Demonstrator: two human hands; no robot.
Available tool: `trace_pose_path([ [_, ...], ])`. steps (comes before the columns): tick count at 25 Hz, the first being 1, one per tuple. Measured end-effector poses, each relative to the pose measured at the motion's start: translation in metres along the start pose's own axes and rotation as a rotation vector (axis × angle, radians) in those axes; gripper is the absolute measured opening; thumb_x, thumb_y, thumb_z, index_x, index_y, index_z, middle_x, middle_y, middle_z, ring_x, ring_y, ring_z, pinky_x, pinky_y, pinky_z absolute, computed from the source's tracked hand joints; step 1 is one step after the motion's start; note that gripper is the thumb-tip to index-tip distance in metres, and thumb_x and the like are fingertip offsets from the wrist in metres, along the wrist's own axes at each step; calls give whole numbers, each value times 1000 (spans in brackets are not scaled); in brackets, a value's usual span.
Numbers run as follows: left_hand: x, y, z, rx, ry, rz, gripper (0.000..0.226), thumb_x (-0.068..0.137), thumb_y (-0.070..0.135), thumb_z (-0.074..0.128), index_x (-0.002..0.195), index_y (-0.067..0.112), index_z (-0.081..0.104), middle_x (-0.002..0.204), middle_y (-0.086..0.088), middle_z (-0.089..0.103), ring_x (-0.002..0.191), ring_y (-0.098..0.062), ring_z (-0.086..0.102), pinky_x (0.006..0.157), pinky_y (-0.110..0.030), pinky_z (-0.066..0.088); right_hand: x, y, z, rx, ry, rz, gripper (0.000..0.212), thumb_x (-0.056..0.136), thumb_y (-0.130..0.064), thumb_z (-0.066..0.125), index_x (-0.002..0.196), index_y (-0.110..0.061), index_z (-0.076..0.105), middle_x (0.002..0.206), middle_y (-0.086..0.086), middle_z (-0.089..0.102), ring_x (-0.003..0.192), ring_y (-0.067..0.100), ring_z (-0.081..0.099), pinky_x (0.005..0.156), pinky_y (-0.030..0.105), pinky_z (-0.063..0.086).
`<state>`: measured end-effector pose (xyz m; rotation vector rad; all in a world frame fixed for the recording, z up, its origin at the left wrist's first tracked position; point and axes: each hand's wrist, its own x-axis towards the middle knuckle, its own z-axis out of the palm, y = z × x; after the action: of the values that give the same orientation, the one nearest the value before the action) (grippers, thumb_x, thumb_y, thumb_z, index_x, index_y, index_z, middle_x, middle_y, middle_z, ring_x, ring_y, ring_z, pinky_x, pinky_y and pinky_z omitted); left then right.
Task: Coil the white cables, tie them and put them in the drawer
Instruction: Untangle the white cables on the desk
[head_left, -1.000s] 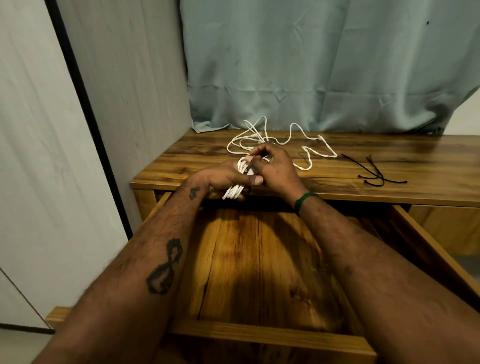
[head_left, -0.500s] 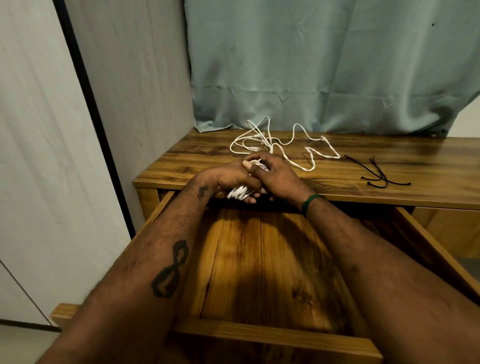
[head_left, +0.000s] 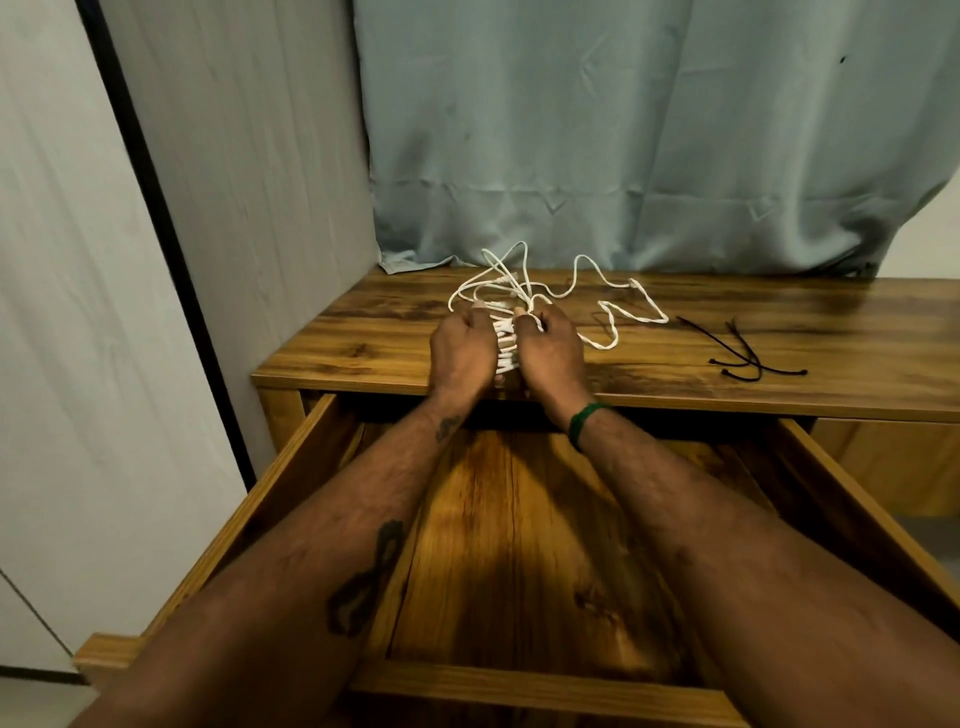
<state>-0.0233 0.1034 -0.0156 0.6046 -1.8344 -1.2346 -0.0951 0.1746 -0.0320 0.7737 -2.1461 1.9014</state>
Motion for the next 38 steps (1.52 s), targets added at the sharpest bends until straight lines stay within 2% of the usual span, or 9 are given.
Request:
trace_pose_path([
  [4,5,2,-3,-56,22,-1,35,96,16,50,61,16,54,63,0,56,60,-16,48,53,-27,36,-11,-6,8,55,27,-33,22,92,-51,52,79,-36,60,84,-5,66,84,23,65,77,37,53],
  [8,11,5,-1,-110,-71,-95,30,93,23,56,69,8,63,66,-11,62,58,-26,59,40,-22,39,-4,-14,-2,124,29,36,17,92,-34,61,90,-23,73,86,5,72,75,24,72,52,23,53],
  [13,4,0,5,-79,-50,-112,33,95,31,55,77,7,69,79,-13,69,74,-27,61,68,-35,48,-13,-16,5,-42,148,-16,22,86,-27,53,85,-16,72,89,8,75,86,29,68,77,36,55],
  [16,6,-6,4,-33,14,-81,36,95,28,59,65,8,65,72,-14,67,67,-26,56,63,-32,41,-19,-13,7,-79,49,-43,29,93,-35,53,104,-17,73,101,7,76,96,28,68,83,38,54],
  [21,9,6,0,-216,-76,-211,20,78,30,69,70,13,66,65,-10,61,60,-27,58,55,-35,46,-3,-22,-10,94,-98,63,16,94,-23,61,87,-17,73,64,-2,67,47,16,66,43,23,46],
  [27,4,10,-11,-306,-419,-441,44,98,50,52,99,11,72,83,-12,76,63,-24,72,50,-28,55,-3,-11,-16,153,-81,103,33,86,-49,70,78,-17,71,62,6,68,45,24,62,37,21,38],
  [32,2,15,-11,-344,-261,-367,59,99,65,41,97,14,70,84,-9,76,64,-28,74,53,-39,59,-1,-16,-16,101,60,93,20,91,-30,66,74,-19,67,55,6,63,38,17,56,37,23,41],
  [35,-5,4,6,26,-120,-54,47,101,46,48,83,7,68,81,-13,73,75,-34,72,63,-32,48,-7,-19,-7,53,93,53,18,85,-31,65,71,-21,69,60,0,68,51,21,65,50,34,54],
  [38,0,-2,4,181,73,25,44,100,30,43,83,-1,69,88,-21,72,86,-36,68,67,-34,44,-14,-22,-5,166,-16,111,14,89,-24,65,80,-16,70,51,0,61,39,21,59,36,25,42],
])
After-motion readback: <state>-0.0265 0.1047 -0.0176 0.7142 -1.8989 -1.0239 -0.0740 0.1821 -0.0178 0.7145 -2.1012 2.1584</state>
